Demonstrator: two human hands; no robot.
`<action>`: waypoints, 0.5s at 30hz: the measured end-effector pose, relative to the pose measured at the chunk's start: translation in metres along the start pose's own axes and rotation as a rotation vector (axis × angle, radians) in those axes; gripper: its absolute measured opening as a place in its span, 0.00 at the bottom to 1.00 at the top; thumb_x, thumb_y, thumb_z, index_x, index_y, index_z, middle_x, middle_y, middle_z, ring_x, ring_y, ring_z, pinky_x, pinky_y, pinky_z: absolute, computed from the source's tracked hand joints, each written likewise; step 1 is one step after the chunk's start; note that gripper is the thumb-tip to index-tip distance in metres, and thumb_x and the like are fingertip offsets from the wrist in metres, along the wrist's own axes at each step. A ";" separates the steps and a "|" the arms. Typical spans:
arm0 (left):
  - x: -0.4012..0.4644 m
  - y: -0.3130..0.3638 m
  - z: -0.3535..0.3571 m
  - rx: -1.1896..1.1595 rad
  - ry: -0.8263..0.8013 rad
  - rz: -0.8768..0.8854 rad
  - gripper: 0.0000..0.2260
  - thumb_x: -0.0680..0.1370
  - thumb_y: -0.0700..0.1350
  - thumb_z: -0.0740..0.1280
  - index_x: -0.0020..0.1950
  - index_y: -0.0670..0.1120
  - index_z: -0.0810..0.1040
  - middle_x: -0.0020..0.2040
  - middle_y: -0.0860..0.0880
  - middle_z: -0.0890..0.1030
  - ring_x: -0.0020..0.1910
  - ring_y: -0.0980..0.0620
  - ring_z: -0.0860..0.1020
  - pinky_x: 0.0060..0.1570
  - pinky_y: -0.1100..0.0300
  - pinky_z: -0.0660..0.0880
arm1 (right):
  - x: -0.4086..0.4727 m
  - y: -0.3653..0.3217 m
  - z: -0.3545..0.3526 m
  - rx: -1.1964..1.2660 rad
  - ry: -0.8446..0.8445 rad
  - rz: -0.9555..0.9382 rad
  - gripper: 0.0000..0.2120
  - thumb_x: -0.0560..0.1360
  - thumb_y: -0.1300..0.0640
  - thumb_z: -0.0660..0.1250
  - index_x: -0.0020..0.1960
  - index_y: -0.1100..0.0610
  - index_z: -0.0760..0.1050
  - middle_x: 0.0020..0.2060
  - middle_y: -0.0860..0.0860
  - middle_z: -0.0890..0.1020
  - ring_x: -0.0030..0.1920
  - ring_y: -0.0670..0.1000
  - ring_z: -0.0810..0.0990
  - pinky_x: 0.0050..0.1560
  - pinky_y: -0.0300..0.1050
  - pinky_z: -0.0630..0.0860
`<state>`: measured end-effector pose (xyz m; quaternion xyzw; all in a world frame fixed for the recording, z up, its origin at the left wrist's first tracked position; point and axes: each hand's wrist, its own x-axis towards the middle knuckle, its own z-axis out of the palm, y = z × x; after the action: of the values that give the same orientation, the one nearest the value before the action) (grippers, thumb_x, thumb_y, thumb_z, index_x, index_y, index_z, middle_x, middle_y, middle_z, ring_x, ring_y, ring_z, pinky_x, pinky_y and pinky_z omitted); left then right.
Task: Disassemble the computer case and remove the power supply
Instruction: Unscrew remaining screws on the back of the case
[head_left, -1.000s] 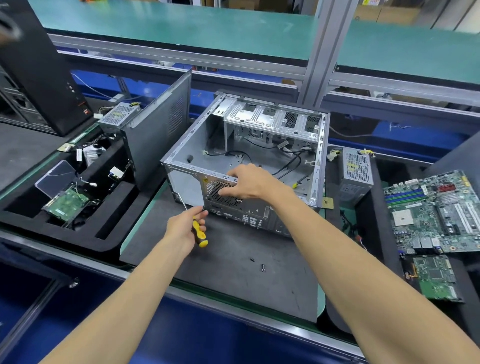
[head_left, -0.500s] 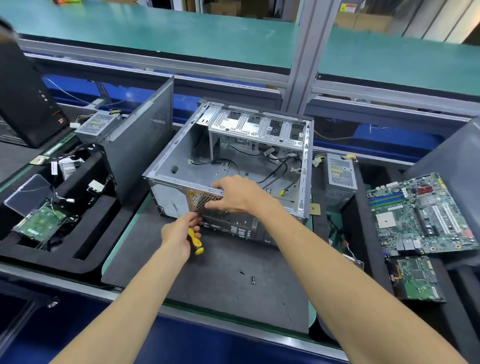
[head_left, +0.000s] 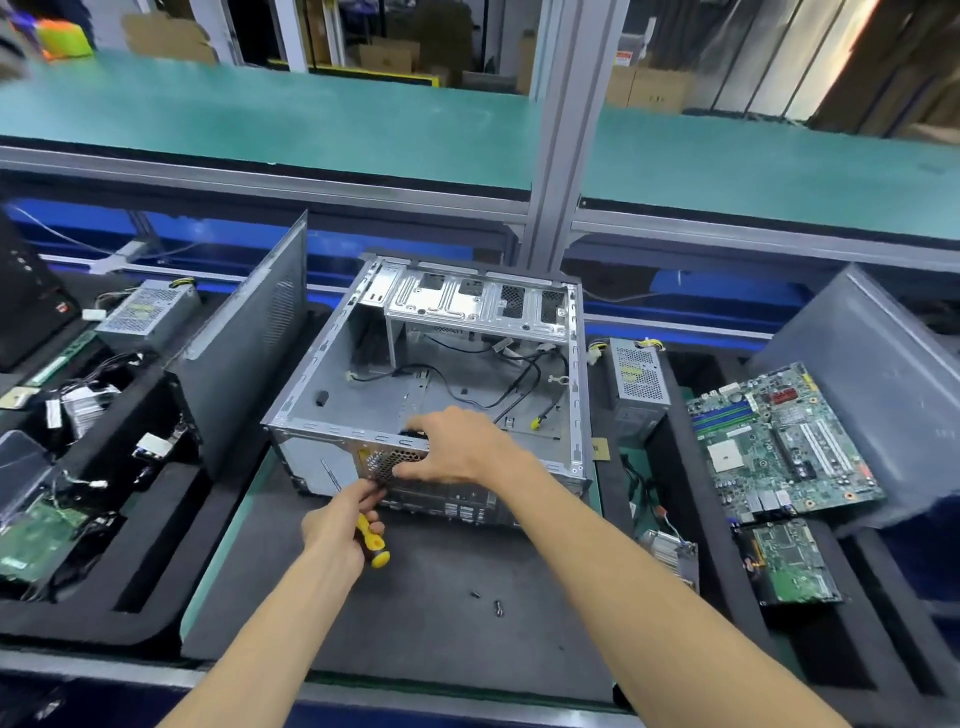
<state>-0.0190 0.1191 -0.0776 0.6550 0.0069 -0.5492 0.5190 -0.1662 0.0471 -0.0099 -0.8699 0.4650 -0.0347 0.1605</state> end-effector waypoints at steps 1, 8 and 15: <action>0.000 -0.001 0.000 0.006 0.004 0.005 0.06 0.72 0.37 0.74 0.40 0.36 0.79 0.29 0.46 0.79 0.18 0.55 0.66 0.19 0.66 0.64 | 0.000 0.000 0.000 -0.002 -0.002 0.001 0.26 0.74 0.36 0.68 0.65 0.51 0.77 0.54 0.53 0.84 0.54 0.57 0.81 0.46 0.47 0.71; 0.002 -0.007 -0.001 0.001 0.019 0.062 0.07 0.70 0.39 0.76 0.42 0.37 0.81 0.35 0.45 0.85 0.22 0.55 0.69 0.21 0.64 0.67 | -0.003 -0.001 -0.002 0.004 0.000 0.025 0.29 0.73 0.35 0.69 0.66 0.52 0.78 0.56 0.54 0.85 0.56 0.57 0.81 0.51 0.50 0.76; -0.001 -0.009 0.004 -0.002 0.033 0.078 0.07 0.71 0.42 0.73 0.39 0.38 0.80 0.36 0.45 0.84 0.23 0.53 0.68 0.22 0.63 0.65 | -0.004 -0.005 -0.003 0.015 -0.031 0.039 0.27 0.73 0.36 0.69 0.62 0.54 0.80 0.54 0.54 0.85 0.55 0.57 0.81 0.55 0.53 0.79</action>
<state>-0.0276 0.1208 -0.0821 0.6632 -0.0093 -0.5177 0.5405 -0.1650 0.0522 -0.0050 -0.8598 0.4792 -0.0216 0.1748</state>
